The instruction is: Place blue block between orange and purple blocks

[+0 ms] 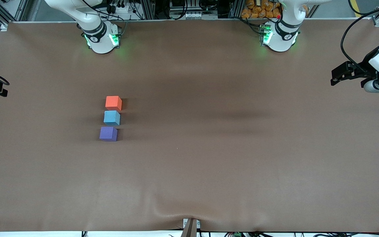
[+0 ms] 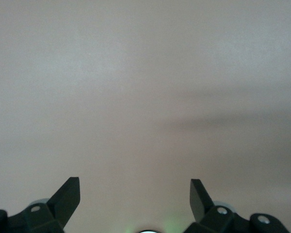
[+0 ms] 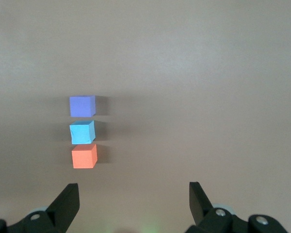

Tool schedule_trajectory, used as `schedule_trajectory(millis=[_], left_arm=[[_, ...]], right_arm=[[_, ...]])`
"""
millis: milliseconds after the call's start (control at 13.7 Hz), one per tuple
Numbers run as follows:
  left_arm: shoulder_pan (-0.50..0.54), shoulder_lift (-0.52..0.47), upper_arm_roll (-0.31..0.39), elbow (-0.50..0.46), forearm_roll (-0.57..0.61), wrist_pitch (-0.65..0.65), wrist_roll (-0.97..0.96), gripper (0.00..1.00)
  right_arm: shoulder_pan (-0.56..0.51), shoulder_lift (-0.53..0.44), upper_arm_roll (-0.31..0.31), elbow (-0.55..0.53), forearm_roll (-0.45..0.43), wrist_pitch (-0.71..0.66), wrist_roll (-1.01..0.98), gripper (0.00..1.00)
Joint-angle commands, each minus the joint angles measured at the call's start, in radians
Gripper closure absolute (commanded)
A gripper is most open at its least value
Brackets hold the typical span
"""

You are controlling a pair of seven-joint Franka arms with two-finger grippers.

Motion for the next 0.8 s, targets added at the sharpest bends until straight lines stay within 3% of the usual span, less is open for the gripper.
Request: schedule_trajectory(millis=[0, 291, 437, 728], left_arm=[[0.000, 0.004, 0.002, 0.017, -0.008, -0.017, 0.016, 0.00], [0.001, 0.005, 0.002, 0.017, -0.008, -0.017, 0.017, 0.00], [0.003, 0.004, 0.001, 0.015, -0.008, -0.017, 0.019, 0.00], [0.003, 0.004, 0.001, 0.015, -0.008, -0.017, 0.019, 0.00]], right_arm=[[-0.024, -0.050, 0.023, -0.025, 0.020, 0.000, 0.039, 0.00], [-0.230, -0.186, 0.253, -0.183, -0.008, 0.029, 0.063, 0.00], [-0.230, -0.272, 0.265, -0.307, -0.032, 0.104, 0.063, 0.00], [-0.225, -0.269, 0.262, -0.309, -0.043, 0.112, 0.061, 0.00]])
